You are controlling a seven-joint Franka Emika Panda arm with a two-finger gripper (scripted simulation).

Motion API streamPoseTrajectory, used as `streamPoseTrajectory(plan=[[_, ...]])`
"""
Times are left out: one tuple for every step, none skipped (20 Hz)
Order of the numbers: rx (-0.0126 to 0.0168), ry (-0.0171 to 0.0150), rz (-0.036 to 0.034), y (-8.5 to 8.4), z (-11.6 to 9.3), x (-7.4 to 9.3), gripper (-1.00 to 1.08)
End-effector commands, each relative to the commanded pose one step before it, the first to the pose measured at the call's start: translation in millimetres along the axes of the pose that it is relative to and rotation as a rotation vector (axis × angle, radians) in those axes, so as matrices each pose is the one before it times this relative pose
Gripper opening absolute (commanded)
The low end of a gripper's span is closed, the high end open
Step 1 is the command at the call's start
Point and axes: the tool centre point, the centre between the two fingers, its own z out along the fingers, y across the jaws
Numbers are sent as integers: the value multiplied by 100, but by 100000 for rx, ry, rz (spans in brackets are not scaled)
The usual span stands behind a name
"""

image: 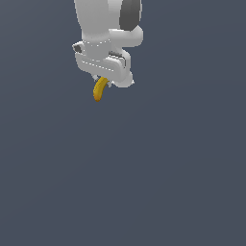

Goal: Pick up the object and move it to a goal position.

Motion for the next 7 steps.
streamPoseTrajectory(plan=[[56,75,-78,88,-640,-152,-100],[0,0,0,14,-107,-17,-100],[0,0,0,2,-57,0,-100],[0,0,0,-11,-8,17,-100],[0,0,0,-23,42,34,-100],[0,0,0,-21,55,32,-100],[36,-17,-28,-9,23,12,-100]])
